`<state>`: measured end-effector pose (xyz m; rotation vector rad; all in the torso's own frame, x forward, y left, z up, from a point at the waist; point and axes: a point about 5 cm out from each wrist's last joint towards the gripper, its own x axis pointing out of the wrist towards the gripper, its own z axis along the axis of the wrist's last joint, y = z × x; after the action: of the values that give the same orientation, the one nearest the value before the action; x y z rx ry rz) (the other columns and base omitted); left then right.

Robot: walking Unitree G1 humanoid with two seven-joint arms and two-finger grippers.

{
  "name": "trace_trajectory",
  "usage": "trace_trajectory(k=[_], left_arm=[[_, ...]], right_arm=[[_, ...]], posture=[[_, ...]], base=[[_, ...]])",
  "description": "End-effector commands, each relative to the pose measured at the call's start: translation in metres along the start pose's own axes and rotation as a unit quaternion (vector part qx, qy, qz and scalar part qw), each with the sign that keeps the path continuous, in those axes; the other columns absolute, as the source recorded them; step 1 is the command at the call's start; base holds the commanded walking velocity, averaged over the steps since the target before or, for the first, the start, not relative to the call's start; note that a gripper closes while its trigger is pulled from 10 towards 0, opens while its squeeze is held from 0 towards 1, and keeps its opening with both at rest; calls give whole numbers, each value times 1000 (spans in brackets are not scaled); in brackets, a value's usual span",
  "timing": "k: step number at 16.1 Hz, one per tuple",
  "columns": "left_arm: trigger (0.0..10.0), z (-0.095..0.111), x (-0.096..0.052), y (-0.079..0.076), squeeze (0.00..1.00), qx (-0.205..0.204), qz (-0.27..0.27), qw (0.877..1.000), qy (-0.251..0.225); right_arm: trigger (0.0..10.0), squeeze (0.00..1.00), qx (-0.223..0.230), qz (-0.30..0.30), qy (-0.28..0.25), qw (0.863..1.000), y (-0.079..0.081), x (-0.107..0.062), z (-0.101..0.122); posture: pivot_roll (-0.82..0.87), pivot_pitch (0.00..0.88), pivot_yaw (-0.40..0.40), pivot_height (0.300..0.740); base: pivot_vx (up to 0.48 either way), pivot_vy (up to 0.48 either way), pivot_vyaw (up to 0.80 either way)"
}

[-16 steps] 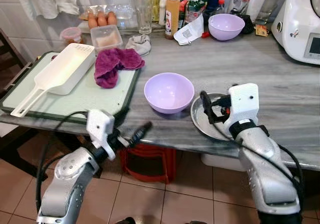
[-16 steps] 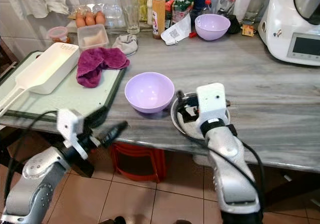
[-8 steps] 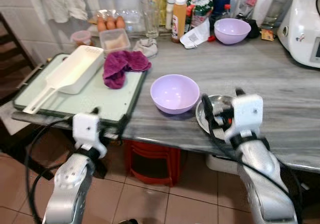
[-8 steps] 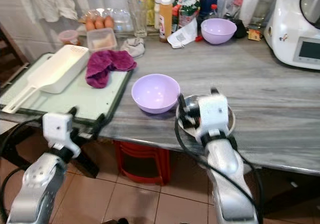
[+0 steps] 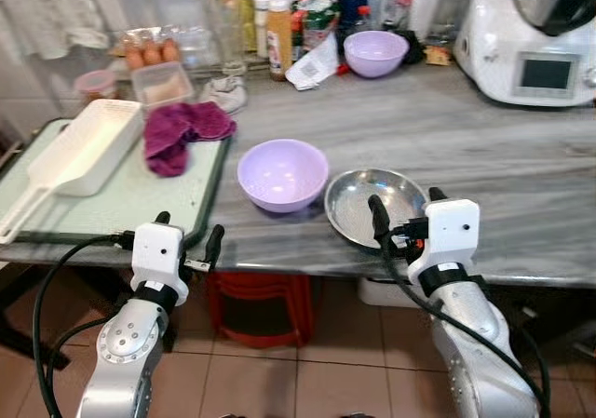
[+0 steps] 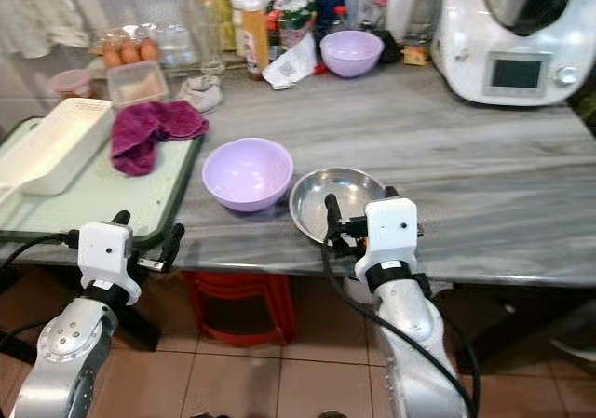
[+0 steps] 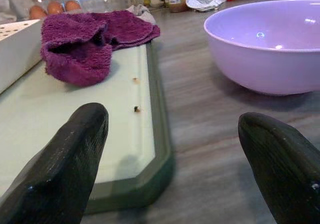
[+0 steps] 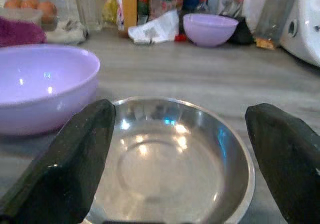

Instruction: Setting the table

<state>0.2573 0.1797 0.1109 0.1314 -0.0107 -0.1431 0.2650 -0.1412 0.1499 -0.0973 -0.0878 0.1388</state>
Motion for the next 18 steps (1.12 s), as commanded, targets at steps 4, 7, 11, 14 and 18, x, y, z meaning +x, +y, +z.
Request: trace_trajectory(k=[4, 7, 11, 14, 18], left_arm=[[10000, -9, -6, 1, 0, 2, 23, 999, 24], [10000, -3, 2, -8, 0, -6, 10, 1000, 16], [10000, 3, 14, -9, 0, -7, 10, 1000, 7], [10000, 3, 18, -7, 0, -10, 17, 1000, 6], [10000, 6, 25, -8, 0, -11, 10, 1000, 1]], right_arm=[[10000, 0, -1, -1, 9, 1000, -6, 5, 0], [10000, 0, -27, -44, 35, 998, -14, 1, -8], [10000, 0, -7, -69, 36, 997, -16, 2, -8], [10000, 0, 1, -74, 17, 997, -12, 11, -3], [10000, 0, 25, -90, 4, 996, -4, 17, 3]], posture=[[-128, 91, 27, 740], [-132, 110, 56, 740], [-135, 101, 60, 740], [-149, 90, 68, 740], [-162, 84, 73, 740]], base=[[0, 0, 0], [-262, 0, 0], [-276, 0, 0], [-311, 0, 0], [-314, 0, 0]])
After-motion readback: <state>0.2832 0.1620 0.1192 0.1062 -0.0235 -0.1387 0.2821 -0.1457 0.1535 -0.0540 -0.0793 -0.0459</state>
